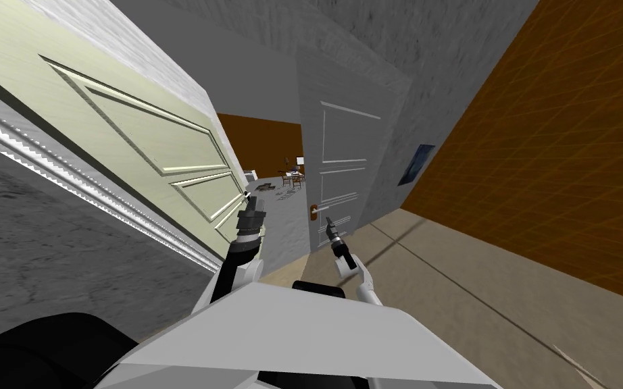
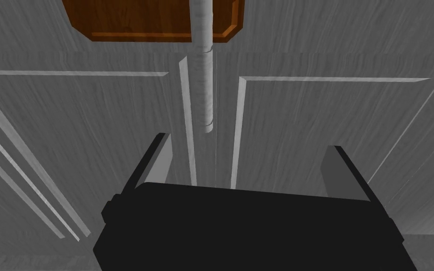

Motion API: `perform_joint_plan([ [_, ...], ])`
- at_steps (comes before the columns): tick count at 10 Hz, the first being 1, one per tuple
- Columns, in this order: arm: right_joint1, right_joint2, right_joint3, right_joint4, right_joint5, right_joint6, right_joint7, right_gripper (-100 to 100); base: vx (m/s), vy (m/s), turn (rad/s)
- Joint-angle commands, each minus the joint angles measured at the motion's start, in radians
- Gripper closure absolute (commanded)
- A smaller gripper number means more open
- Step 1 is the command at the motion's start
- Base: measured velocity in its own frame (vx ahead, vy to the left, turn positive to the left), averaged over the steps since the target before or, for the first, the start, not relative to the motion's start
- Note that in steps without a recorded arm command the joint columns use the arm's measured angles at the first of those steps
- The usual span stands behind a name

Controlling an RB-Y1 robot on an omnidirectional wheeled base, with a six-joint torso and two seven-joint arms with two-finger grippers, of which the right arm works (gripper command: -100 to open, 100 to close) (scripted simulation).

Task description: Push the door open

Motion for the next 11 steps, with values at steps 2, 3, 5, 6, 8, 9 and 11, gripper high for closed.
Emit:
perform_joint_plan([
  [2, -0.023, 0.002, 0.025, 0.047, 0.002, 0.008, 0.001, -100, 0.079, -0.147, 0.15],
  [3, -0.035, 0.004, 0.034, 0.067, 0.002, 0.013, 0.002, -100, 0.084, -0.146, 0.118],
  [5, -0.055, 0.008, 0.05, 0.102, 0.003, 0.02, 0.002, -100, 0.111, -0.16, 0.135],
  [6, -0.049, 0.002, 0.046, 0.09, 0.002, 0.018, -0.001, -100, 0.055, -0.071, 0.022],
  [8, -0.057, 0.003, 0.038, 0.107, 0.001, 0.011, 0.001, -100, 0.157, 0.05, 0.033],
  [9, -0.06, 0.005, 0.035, 0.114, 0.001, 0.008, 0.002, -100, 0.199, 0.12, 0.028],
  [11, -0.066, 0.01, 0.027, 0.129, 0.001, 0.001, 0.004, -100, 0.195, 0.087, 0.032],
])
